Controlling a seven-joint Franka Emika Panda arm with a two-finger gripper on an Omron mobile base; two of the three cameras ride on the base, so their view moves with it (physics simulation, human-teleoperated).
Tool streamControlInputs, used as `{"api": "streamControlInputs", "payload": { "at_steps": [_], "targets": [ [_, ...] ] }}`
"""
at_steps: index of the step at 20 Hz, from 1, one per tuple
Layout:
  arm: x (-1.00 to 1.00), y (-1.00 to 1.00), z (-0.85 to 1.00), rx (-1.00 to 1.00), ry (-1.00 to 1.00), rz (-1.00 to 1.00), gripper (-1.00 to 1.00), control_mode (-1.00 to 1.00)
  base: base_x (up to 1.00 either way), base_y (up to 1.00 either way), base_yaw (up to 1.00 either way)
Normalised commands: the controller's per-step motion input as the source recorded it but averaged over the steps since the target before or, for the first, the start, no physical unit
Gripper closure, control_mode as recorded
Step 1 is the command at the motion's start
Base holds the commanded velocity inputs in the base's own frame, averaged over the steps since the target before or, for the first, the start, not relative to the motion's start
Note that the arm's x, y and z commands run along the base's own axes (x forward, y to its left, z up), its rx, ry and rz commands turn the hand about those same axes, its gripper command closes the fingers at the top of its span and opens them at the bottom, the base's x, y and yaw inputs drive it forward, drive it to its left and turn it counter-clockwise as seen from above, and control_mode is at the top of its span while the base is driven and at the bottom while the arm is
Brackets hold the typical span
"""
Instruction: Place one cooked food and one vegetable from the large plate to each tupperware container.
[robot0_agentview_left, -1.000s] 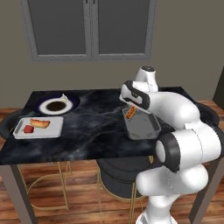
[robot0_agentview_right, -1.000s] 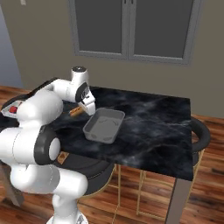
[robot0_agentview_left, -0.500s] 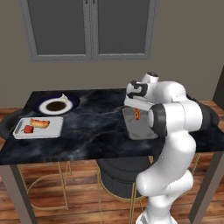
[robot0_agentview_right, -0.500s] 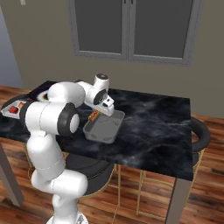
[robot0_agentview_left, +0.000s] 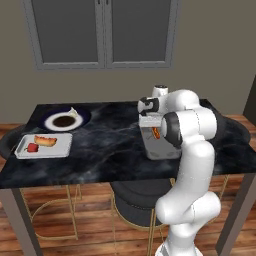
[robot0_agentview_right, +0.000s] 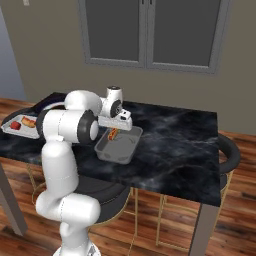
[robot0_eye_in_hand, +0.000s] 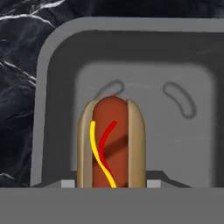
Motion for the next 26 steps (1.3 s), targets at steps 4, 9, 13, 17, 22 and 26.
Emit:
{"api": "streamControlInputs", "payload": {
  "at_steps": [4,9,13,17,22,26],
  "targets": [
    [-0.07,0.15,-0.04,0.0,0.19,0.01,1.0,-1.0,0.0,0.0,0.0],
    [-0.03,0.09,-0.16,0.0,0.06,0.0,1.0,-1.0,0.0,0.0,0.0],
    [0.26,0.0,-0.47,0.0,0.01,0.0,1.0,-1.0,0.0,0.0,0.0],
    [0.46,0.0,-0.55,-0.01,0.04,0.0,1.0,-1.0,0.0,0.0,0.0],
    [0.36,0.0,-0.37,0.0,0.1,0.0,1.0,-1.0,0.0,0.0,0.0],
    [0.06,0.0,-0.25,0.0,0.12,0.0,-1.0,-1.0,0.0,0.0,0.0]
  ]
}}
